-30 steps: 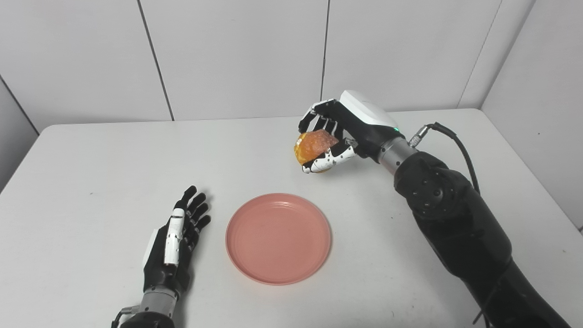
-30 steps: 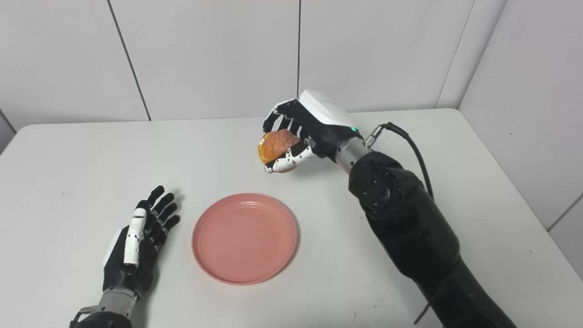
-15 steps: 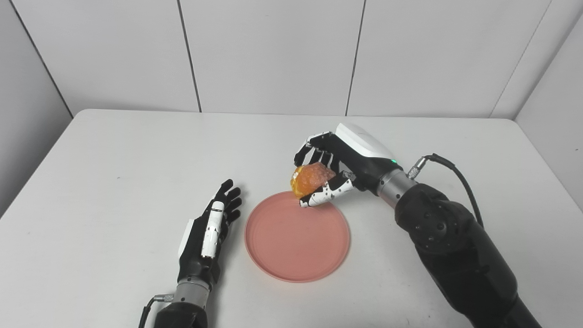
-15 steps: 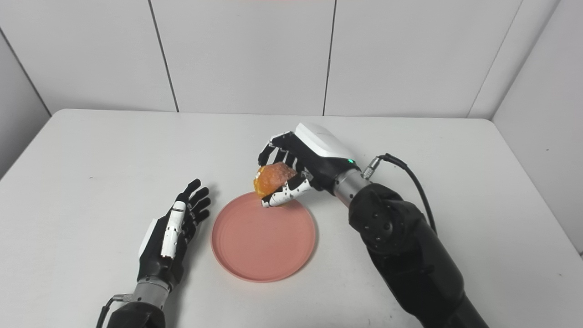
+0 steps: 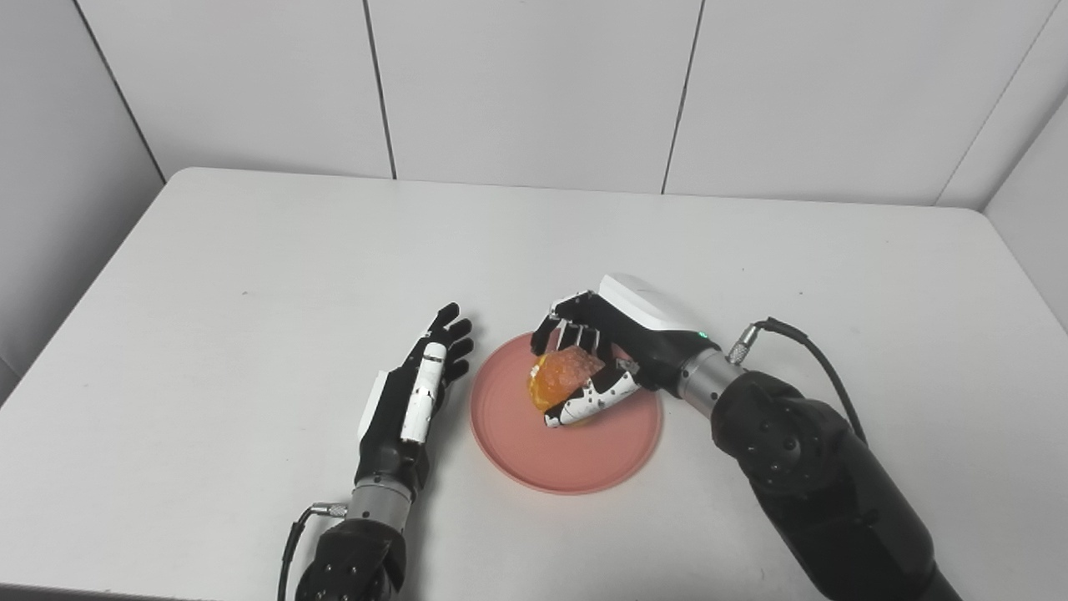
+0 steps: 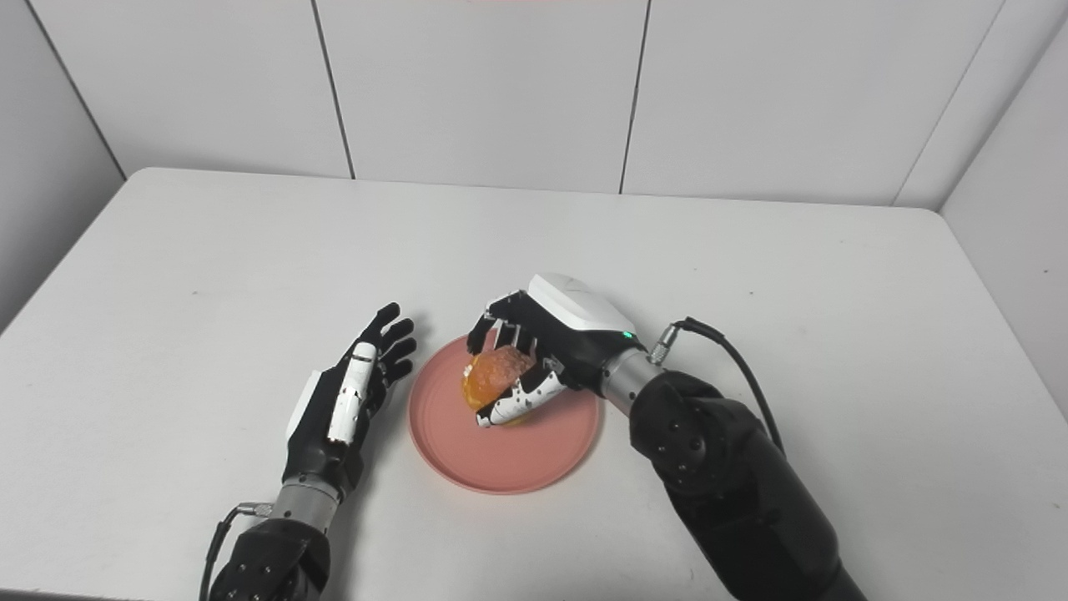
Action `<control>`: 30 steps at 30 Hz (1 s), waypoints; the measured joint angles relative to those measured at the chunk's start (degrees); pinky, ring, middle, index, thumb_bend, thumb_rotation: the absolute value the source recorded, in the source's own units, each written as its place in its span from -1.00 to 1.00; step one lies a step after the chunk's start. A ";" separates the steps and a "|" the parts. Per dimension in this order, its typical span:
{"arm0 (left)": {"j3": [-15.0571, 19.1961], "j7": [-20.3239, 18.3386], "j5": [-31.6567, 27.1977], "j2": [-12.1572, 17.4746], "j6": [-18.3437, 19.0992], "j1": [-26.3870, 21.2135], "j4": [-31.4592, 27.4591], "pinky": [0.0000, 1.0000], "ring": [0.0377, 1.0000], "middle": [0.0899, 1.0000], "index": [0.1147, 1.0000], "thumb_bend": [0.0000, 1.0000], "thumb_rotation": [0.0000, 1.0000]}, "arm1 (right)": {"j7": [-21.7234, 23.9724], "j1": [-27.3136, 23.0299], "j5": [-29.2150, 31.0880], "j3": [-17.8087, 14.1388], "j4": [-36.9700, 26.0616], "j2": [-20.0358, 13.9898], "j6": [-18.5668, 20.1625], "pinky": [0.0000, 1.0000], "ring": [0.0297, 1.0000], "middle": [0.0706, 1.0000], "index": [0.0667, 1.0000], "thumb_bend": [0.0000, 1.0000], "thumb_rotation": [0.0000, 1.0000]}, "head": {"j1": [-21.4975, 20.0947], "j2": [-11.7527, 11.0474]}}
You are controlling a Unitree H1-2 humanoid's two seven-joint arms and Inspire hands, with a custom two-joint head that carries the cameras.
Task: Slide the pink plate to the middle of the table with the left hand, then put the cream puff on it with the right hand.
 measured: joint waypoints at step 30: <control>-0.15 0.00 1.39 -0.10 -0.01 -0.08 0.01 0.76 0.76 0.78 0.73 -0.04 1.00 | -4.53 1.45 -4.41 1.94 7.36 2.57 -4.37 -0.36 -0.22 -0.21 0.01 0.04 -1.00 | 0.09 0.79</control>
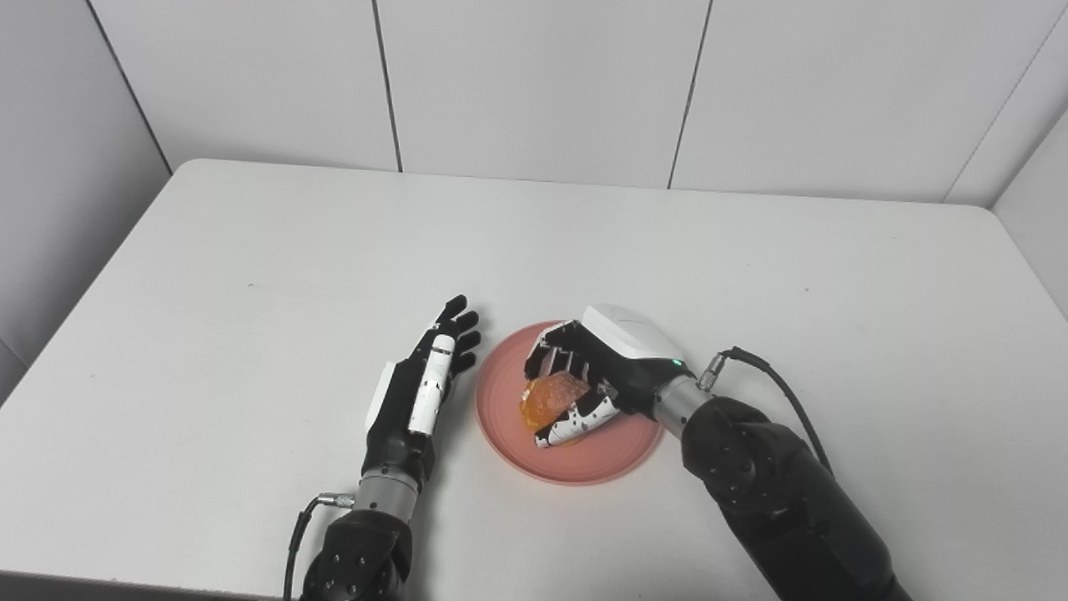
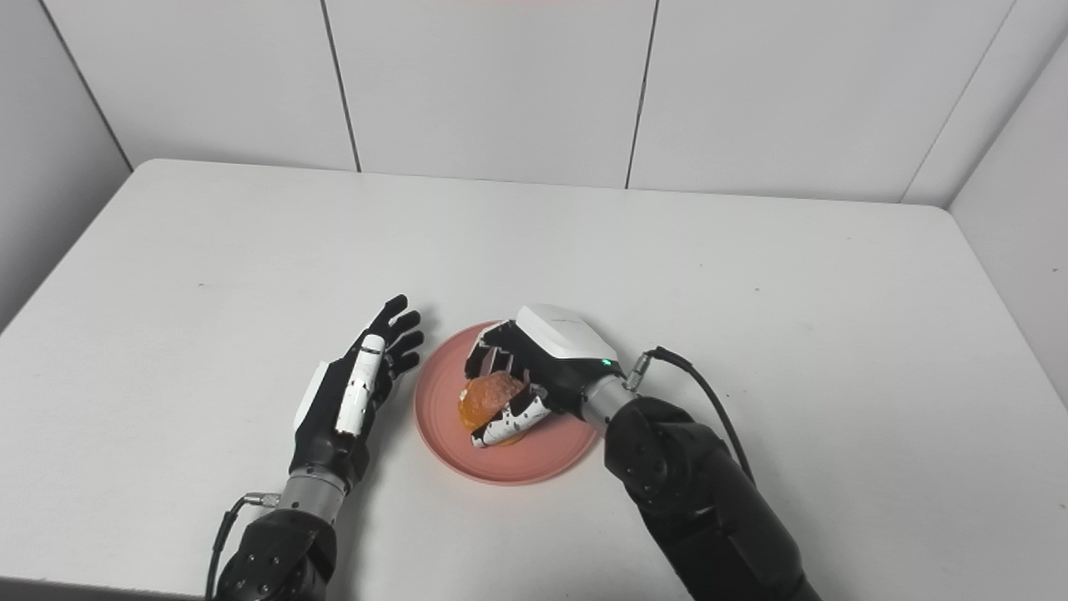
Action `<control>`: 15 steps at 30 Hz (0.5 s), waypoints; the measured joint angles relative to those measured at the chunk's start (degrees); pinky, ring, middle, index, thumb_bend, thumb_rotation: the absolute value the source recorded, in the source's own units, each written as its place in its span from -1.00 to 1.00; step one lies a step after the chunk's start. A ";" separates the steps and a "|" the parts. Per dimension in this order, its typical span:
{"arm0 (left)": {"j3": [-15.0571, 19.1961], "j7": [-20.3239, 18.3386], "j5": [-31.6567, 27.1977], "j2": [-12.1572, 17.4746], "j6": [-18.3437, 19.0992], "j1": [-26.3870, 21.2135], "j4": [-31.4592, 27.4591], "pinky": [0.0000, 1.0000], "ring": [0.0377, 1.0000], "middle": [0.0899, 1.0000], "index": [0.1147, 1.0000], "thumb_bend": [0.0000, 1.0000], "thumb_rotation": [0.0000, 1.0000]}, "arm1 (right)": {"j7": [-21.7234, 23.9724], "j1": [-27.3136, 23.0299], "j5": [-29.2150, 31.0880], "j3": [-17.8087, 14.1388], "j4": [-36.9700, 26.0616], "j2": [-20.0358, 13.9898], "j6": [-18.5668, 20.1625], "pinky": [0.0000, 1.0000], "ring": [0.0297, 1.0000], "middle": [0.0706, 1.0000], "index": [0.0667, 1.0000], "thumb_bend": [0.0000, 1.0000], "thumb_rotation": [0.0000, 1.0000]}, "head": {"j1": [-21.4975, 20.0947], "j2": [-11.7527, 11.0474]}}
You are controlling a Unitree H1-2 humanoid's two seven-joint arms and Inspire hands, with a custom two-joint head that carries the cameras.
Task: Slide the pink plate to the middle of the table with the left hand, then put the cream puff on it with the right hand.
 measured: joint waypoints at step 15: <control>-0.02 -0.04 0.68 0.02 0.00 -0.01 0.00 0.77 0.77 0.79 0.74 -0.05 1.00 | 4.65 0.23 -4.39 -0.17 -4.66 -0.88 0.72 -0.09 0.22 0.42 0.51 0.79 -0.41 | -0.09 0.00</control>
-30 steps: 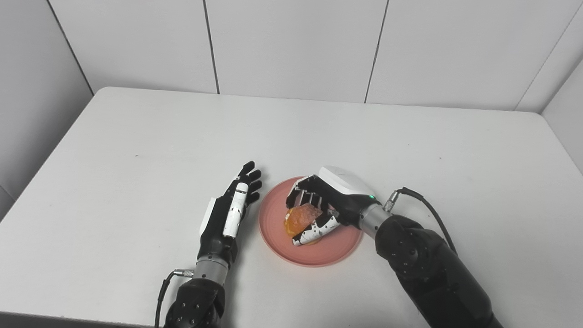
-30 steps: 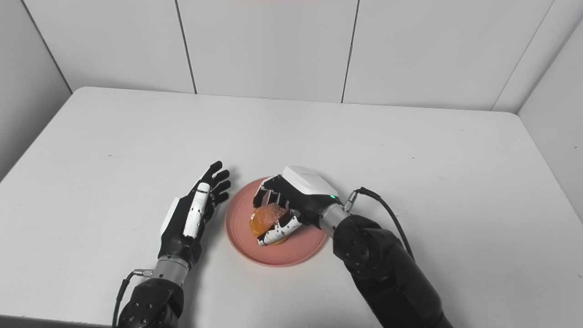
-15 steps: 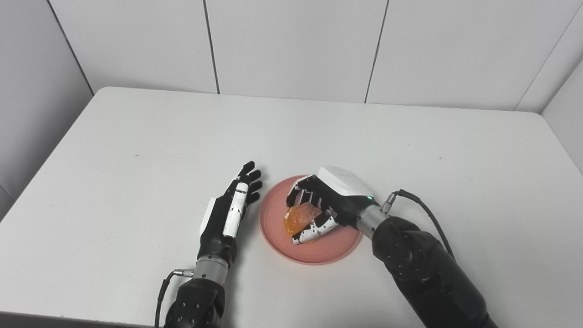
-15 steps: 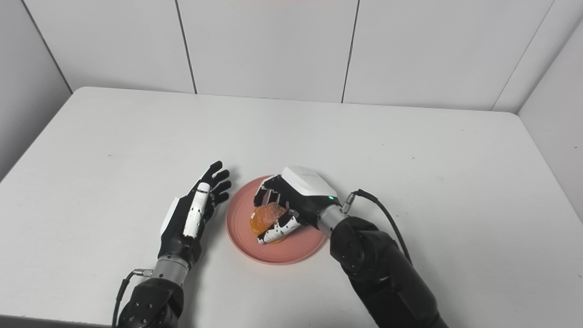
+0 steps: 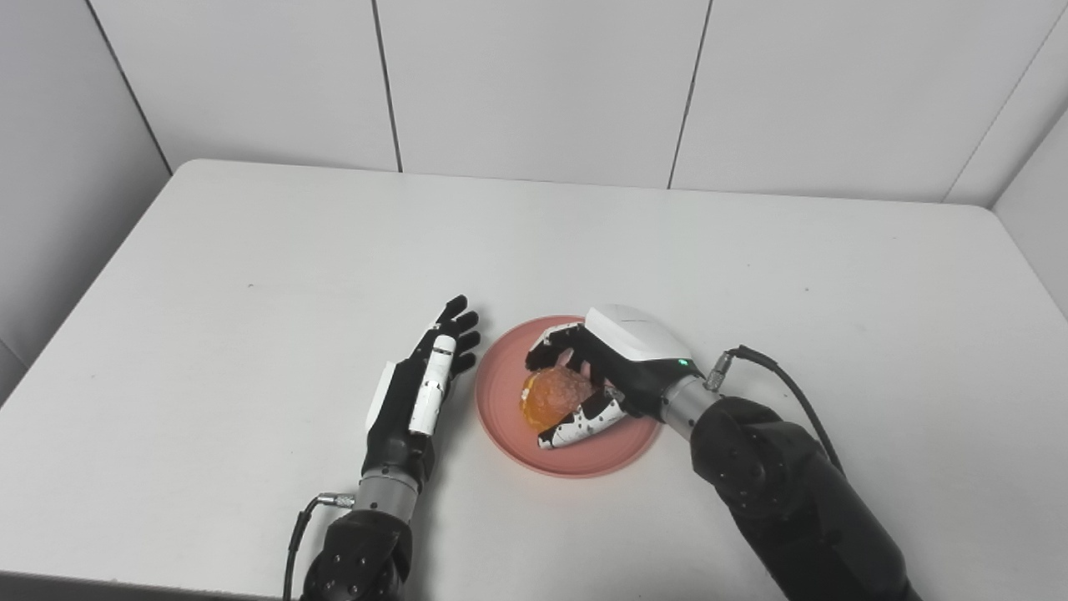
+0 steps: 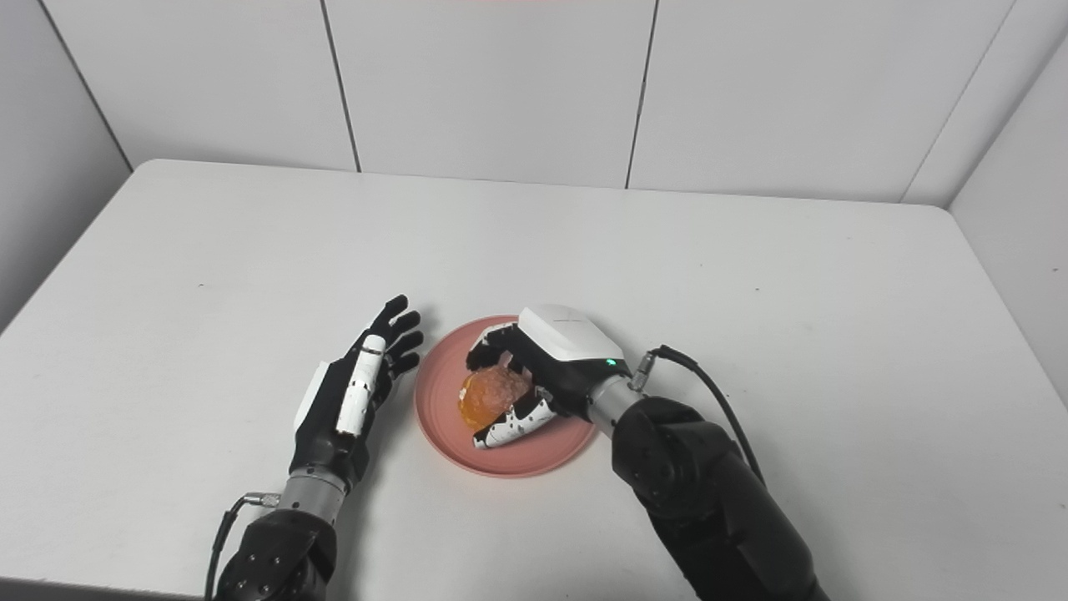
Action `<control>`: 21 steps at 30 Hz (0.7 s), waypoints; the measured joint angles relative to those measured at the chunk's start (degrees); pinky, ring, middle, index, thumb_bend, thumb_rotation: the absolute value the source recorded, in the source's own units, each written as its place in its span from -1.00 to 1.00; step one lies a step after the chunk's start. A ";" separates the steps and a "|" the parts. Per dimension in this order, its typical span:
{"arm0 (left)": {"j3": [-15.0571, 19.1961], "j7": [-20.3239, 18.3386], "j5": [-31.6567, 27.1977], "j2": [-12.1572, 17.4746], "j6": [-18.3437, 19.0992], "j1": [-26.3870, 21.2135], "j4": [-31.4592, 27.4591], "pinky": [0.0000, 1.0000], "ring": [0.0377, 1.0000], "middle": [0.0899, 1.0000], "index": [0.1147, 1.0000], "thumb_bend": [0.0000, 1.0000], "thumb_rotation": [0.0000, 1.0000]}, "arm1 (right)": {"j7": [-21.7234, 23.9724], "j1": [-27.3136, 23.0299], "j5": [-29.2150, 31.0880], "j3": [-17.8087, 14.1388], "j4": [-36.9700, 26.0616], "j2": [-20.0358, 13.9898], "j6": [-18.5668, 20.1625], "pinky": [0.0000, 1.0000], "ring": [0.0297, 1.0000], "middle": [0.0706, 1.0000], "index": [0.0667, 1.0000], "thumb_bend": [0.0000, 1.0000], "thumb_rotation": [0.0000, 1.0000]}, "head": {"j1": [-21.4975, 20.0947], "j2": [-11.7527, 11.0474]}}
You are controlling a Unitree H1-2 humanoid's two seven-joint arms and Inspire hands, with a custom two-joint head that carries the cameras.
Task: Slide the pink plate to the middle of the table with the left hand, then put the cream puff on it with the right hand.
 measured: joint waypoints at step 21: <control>0.41 -0.01 -0.15 0.06 -1.08 -0.06 0.13 0.75 0.75 0.76 0.72 -0.03 1.00 | 0.32 -1.23 3.46 -7.81 -5.41 -0.46 0.20 0.28 0.62 0.79 0.93 1.00 0.15 | -0.70 -0.35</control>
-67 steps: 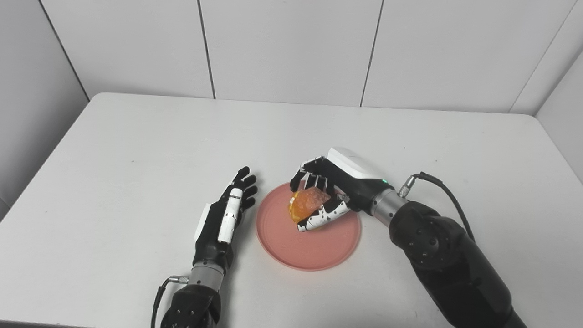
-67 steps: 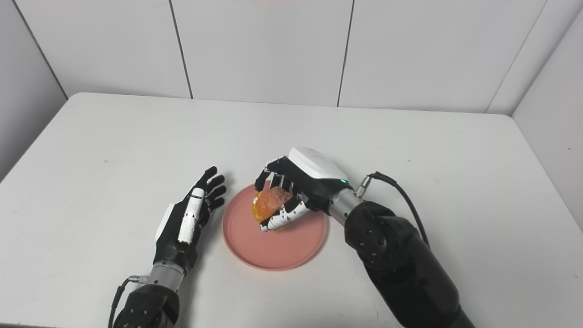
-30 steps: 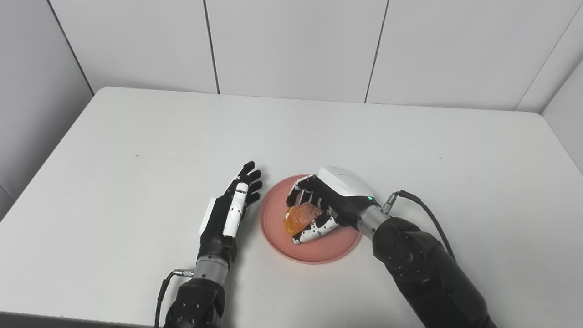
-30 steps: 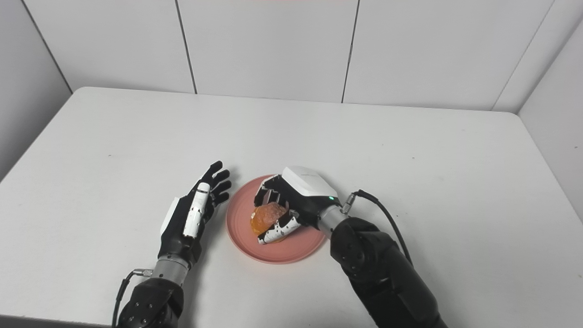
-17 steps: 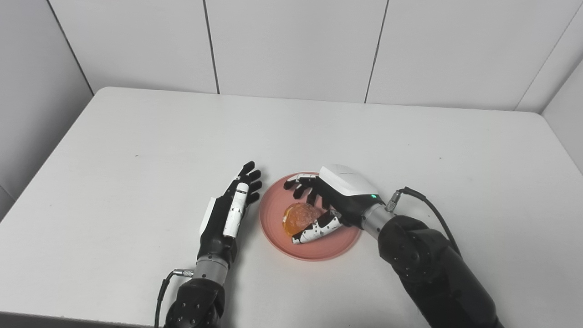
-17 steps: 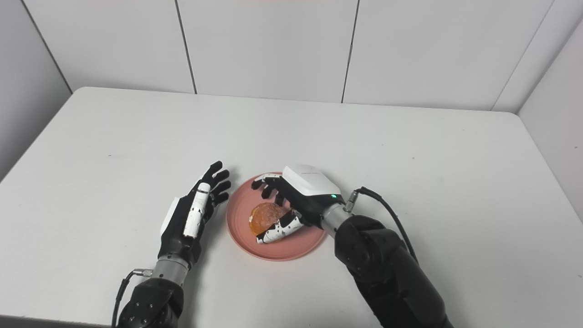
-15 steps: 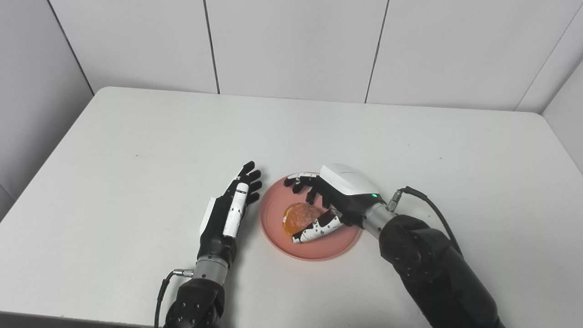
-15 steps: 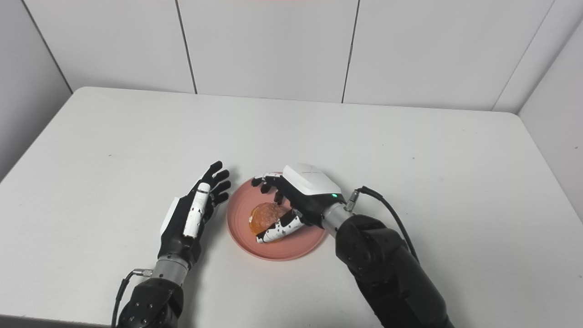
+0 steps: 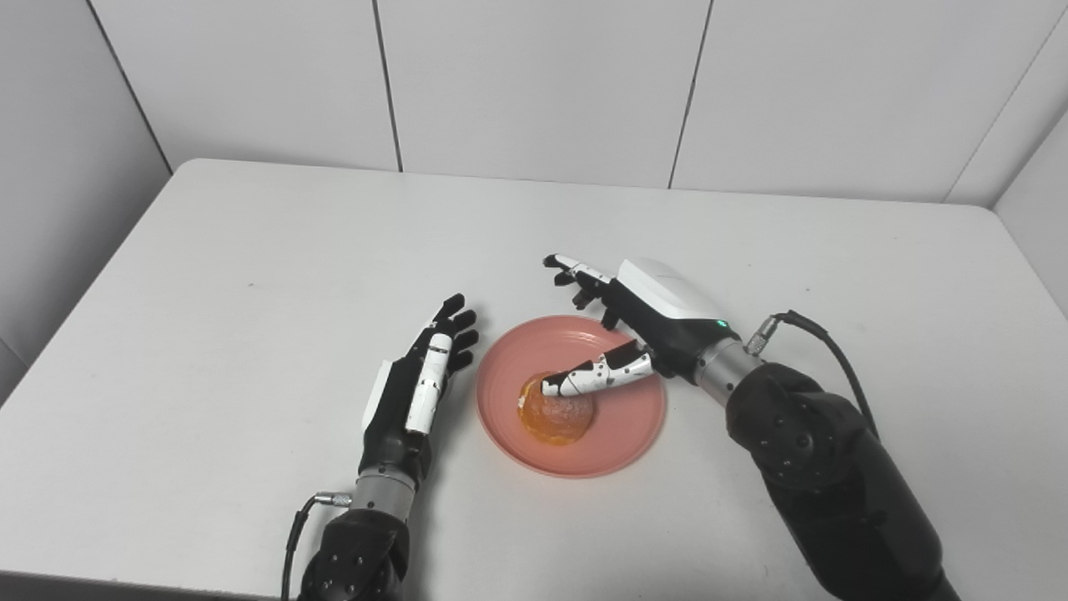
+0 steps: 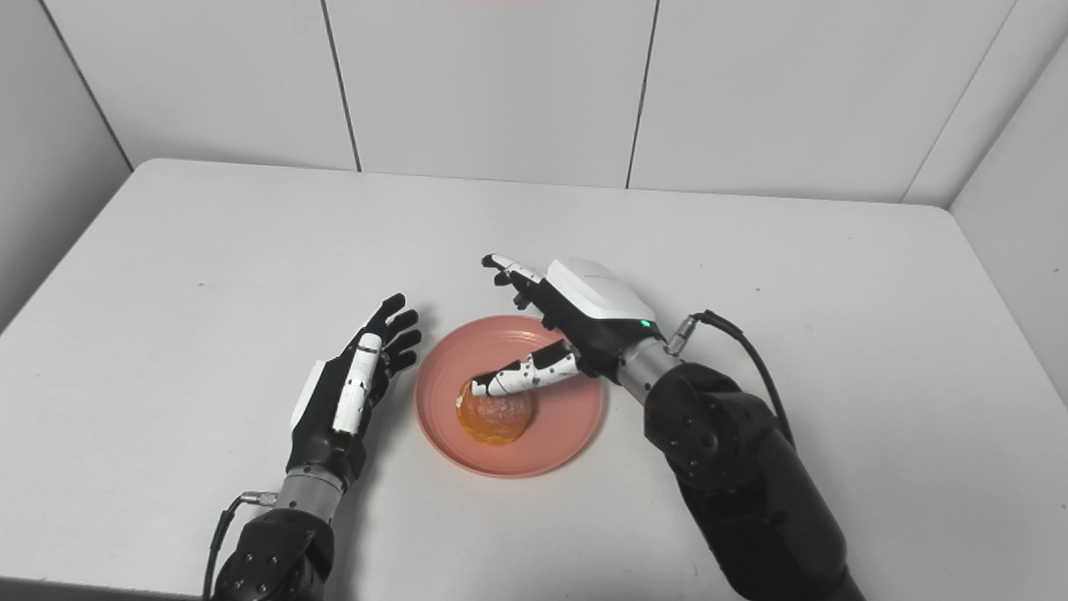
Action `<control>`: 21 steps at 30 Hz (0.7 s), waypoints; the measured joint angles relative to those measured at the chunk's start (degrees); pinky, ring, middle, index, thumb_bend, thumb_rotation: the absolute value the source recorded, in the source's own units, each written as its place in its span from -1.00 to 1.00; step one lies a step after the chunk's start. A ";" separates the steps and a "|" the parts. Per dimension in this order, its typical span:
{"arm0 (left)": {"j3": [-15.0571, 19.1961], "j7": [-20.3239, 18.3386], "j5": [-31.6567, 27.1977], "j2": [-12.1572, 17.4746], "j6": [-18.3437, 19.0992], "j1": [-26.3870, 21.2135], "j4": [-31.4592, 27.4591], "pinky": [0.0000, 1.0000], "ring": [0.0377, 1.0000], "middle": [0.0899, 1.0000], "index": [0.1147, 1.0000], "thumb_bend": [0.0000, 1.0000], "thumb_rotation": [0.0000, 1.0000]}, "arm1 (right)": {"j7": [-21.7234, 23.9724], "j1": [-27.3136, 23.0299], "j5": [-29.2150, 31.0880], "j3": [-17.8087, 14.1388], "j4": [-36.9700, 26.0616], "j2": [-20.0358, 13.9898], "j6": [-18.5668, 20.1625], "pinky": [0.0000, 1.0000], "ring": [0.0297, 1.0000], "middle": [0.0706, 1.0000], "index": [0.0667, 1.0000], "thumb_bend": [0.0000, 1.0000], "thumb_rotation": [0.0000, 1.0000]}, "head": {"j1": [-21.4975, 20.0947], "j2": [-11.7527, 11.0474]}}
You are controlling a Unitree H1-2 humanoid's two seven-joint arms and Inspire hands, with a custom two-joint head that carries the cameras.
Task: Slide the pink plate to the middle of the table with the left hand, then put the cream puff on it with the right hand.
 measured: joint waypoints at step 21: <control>0.65 -0.05 -0.72 0.35 -0.71 0.00 0.31 0.76 0.75 0.76 0.72 -0.05 1.00 | -18.50 13.24 19.00 -16.57 -2.12 7.73 -4.81 0.73 0.94 1.00 1.00 0.63 1.00 | -0.62 -0.53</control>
